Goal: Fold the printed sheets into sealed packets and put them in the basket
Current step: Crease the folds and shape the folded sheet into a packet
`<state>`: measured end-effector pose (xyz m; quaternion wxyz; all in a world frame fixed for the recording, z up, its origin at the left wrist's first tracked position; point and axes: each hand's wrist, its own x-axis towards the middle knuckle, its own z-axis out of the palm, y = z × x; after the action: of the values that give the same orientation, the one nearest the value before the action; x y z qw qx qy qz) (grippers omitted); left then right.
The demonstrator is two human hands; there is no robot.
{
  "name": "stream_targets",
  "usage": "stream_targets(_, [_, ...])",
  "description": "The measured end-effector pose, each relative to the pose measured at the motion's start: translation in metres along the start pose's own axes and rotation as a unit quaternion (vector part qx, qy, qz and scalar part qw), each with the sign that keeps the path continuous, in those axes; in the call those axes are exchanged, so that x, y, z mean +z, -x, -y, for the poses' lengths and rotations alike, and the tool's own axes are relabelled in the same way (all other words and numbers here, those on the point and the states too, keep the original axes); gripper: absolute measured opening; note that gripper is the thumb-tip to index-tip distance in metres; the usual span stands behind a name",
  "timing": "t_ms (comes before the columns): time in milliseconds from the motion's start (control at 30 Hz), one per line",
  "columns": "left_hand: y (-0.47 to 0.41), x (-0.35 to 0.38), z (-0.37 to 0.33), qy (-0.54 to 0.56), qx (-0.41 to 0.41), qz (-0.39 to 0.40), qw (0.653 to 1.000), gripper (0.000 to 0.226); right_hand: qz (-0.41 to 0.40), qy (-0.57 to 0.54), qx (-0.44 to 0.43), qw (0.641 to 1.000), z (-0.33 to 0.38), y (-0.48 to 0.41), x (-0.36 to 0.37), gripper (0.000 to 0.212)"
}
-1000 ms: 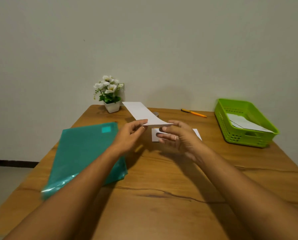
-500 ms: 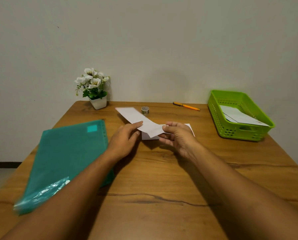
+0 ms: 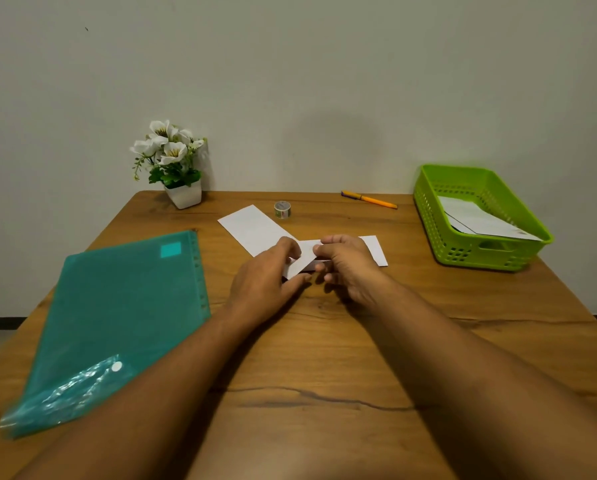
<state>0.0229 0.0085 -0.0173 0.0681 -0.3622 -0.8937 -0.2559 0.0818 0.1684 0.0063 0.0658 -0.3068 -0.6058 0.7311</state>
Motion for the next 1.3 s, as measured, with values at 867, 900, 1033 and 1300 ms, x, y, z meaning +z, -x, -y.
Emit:
stream_targets(867, [-0.004, 0.018, 0.008, -0.031, -0.047, -0.062, 0.996, 0.026, 0.025, 0.696, -0.139, 0.704, 0.026, -0.017, -0.048, 0.085])
stream_targets(900, [-0.004, 0.018, 0.008, -0.031, -0.047, -0.062, 0.996, 0.026, 0.021, 0.689, -0.125, 0.714, 0.024, -0.015, -0.051, 0.087])
stream_targets(1033, [-0.004, 0.018, 0.008, -0.022, -0.056, -0.06, 0.996, 0.025, 0.0, 0.624, -0.097, 0.775, 0.017, -0.006, -0.063, 0.073])
stream_targets(1300, [-0.004, 0.016, 0.008, -0.009, -0.069, -0.06, 0.996, 0.024, -0.022, 0.495, -0.097, 0.863, 0.002, 0.021, -0.079, 0.034])
